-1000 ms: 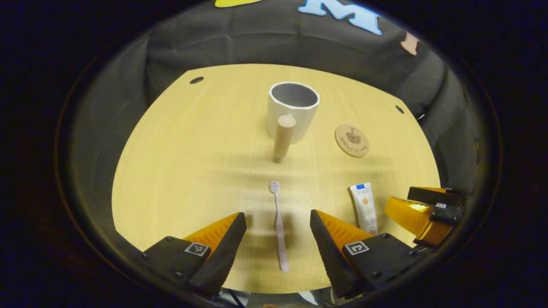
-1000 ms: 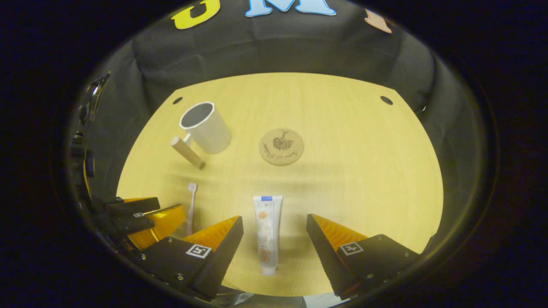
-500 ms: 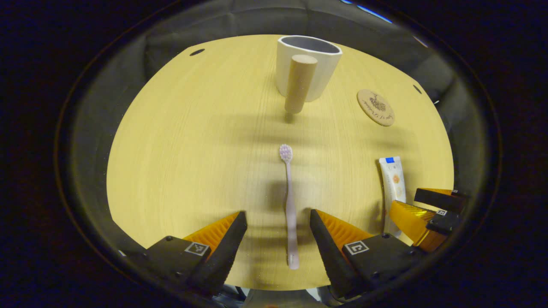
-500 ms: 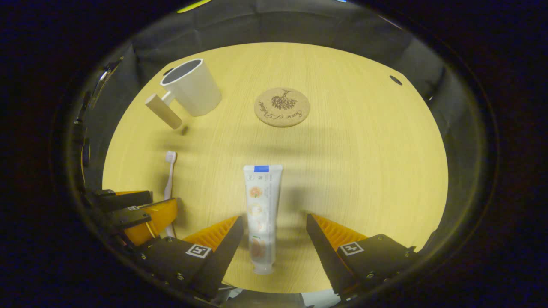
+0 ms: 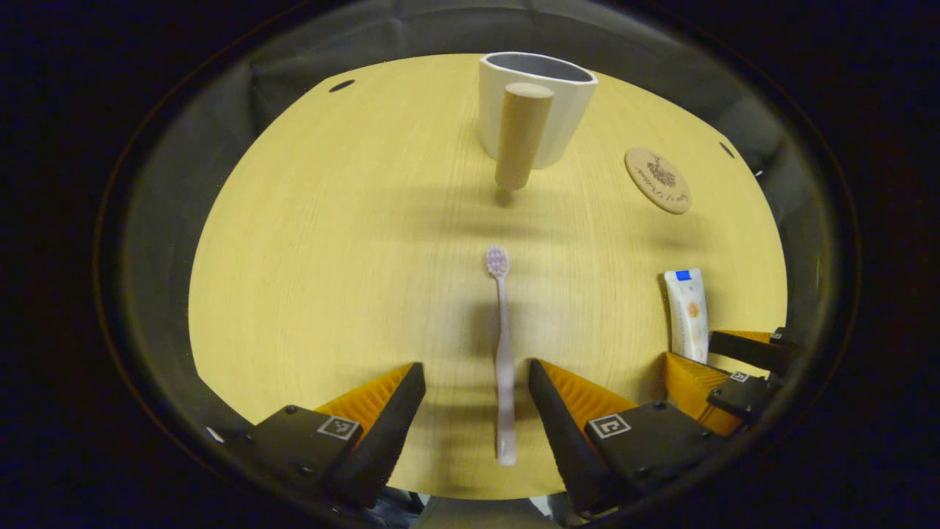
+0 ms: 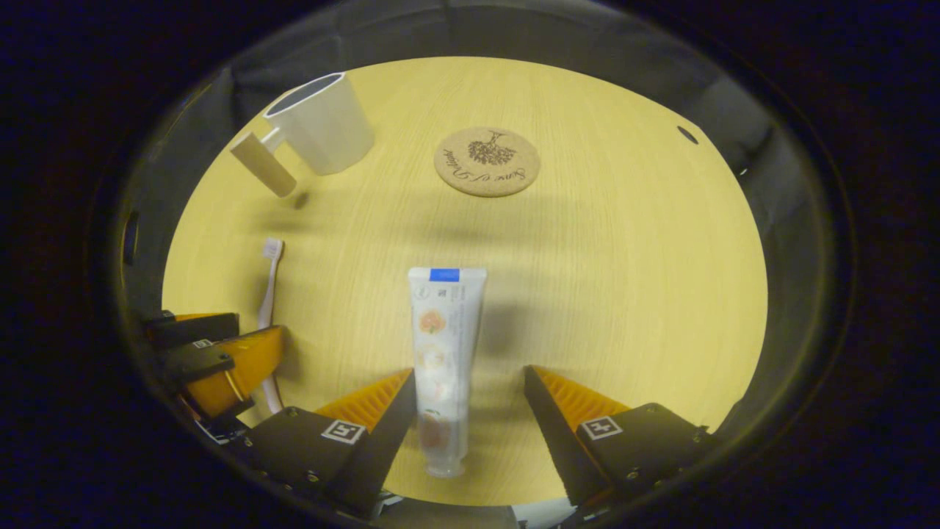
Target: Put the toothbrush and toothpaste on the desktop into the cup, then pick up the cup and place it on the coaster on the desktop.
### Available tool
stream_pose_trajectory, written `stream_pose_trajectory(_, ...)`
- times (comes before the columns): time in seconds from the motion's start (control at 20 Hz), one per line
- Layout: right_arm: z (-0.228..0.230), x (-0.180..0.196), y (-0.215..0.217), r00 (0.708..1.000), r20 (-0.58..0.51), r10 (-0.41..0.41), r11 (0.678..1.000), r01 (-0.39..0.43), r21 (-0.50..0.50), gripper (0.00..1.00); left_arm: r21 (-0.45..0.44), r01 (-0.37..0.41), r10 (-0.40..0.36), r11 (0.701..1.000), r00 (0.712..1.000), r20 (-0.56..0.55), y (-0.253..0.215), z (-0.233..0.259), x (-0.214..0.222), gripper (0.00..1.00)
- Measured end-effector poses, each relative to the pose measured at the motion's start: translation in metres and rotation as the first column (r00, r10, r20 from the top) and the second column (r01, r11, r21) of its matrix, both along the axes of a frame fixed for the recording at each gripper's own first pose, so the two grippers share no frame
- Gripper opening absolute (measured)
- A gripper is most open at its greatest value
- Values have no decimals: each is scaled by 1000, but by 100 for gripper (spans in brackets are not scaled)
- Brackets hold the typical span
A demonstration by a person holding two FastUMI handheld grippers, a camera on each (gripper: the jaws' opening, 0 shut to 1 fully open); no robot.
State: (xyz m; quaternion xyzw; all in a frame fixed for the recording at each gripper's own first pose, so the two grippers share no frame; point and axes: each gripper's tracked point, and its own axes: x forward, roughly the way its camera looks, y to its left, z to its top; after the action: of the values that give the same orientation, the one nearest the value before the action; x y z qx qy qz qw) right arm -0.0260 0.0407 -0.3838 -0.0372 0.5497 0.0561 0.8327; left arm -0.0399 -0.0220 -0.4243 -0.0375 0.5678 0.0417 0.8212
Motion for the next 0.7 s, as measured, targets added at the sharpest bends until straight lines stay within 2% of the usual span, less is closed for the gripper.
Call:
stream_pose_trajectory(0.05, 0, -1, 3, 1000, -7, 1, 1000, -1, 1, 88, 2, 2, -2, 1000, 1000, -3, 1, 0, -1, 97)
stream_pose_trajectory(0.1, 1, -2, 2, 1000, -8, -1, 1000, 1, 3, 80, 1, 3, -3, 1000, 1000, -5, 1, 0, 0, 92)
stream_pose_trajectory(0.15, 0, 0, 1, 1000, -12, -5, 1000, 5, 2, 72, 1, 10, -10, 1000, 1000, 3, -3, -1, 2, 94)
stream_pose_trajectory(0.2, -3, -1, 3, 1000, -22, -7, 1000, 7, 6, 52, 1, 13, -13, 1000, 1000, 6, -5, 2, 3, 86)
stream_pose_trajectory(0.25, -1, -4, 2, 999, -34, -3, 1000, 4, 4, 51, 5, 15, -15, 1000, 1000, -1, -5, 1, 2, 70)
stream_pose_trajectory(0.3, 2, -3, 2, 999, -34, -10, 1000, 10, 15, 52, 5, 19, -19, 1000, 1000, -3, -6, 1, 3, 69)
stream_pose_trajectory(0.4, -1, -5, 3, 998, -55, -15, 1000, 16, 15, 33, -1, 21, -21, 1000, 1000, 3, -7, 1, 7, 68)
stream_pose_trajectory(0.45, -2, -7, 3, 998, -61, -14, 1000, 15, 18, 33, -1, 15, -15, 1000, 1000, -1, -7, 1, 7, 39)
stream_pose_trajectory(0.5, -2, -7, 3, 998, -64, -21, 1000, 23, 21, 33, -2, 21, -21, 1000, 1000, -3, -8, 1, 8, 31)
stream_pose_trajectory(0.55, -2, -6, 5, 997, -63, -42, 998, 44, 41, 33, -4, 19, -19, 1000, 1000, 0, -8, -1, 11, 31)
stream_pose_trajectory(0.6, -3, -11, 9, 994, -96, -43, 997, 49, 66, 20, -4, 16, -16, 1000, 1000, -12, -9, -1, 9, 15)
stream_pose_trajectory(0.7, -1, -10, 10, 994, -95, -53, 994, 62, 93, 21, -4, 19, -19, 1000, 1000, -11, -10, 2, 12, 15)
